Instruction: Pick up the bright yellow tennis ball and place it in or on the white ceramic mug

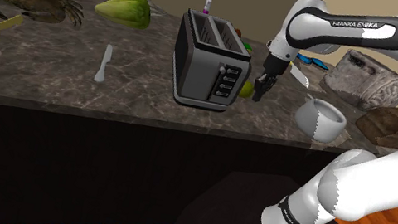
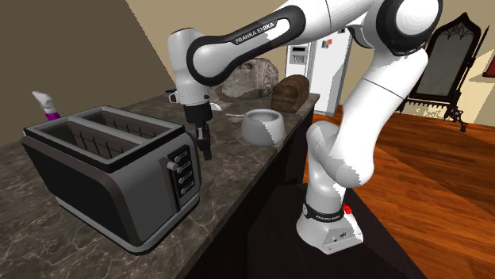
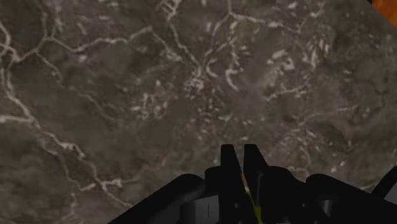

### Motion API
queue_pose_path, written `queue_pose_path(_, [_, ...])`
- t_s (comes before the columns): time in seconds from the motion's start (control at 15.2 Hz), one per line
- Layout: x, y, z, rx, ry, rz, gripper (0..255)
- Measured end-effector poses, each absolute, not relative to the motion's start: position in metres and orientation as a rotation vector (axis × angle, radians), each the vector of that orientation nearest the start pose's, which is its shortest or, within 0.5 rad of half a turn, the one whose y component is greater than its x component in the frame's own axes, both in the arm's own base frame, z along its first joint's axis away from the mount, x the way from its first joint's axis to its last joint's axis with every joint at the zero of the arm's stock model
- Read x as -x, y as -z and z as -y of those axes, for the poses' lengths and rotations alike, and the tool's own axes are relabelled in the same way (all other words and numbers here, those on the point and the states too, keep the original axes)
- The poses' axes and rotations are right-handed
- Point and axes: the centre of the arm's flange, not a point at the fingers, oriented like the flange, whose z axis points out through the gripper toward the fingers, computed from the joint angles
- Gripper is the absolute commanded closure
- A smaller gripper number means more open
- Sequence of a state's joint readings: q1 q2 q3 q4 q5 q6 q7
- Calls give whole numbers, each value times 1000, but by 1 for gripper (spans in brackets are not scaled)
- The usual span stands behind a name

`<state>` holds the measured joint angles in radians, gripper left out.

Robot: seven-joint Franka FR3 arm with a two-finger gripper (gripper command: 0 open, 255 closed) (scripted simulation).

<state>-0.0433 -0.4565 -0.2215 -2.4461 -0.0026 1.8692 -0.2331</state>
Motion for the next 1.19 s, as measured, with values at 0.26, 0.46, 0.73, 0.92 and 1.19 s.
queue_pose_path(0.26, [-380,-451,106,3015,-157,-4,255])
queue_pose_path(0.46, [-380,-451,106,3015,-157,-4,0])
queue_pose_path(0.73, [-405,-475,99,3047,-58,95,0])
queue_pose_path(0.92, [-414,-481,96,3061,-7,145,0])
queue_pose_path(1.19, [-415,-464,95,3062,0,153,0])
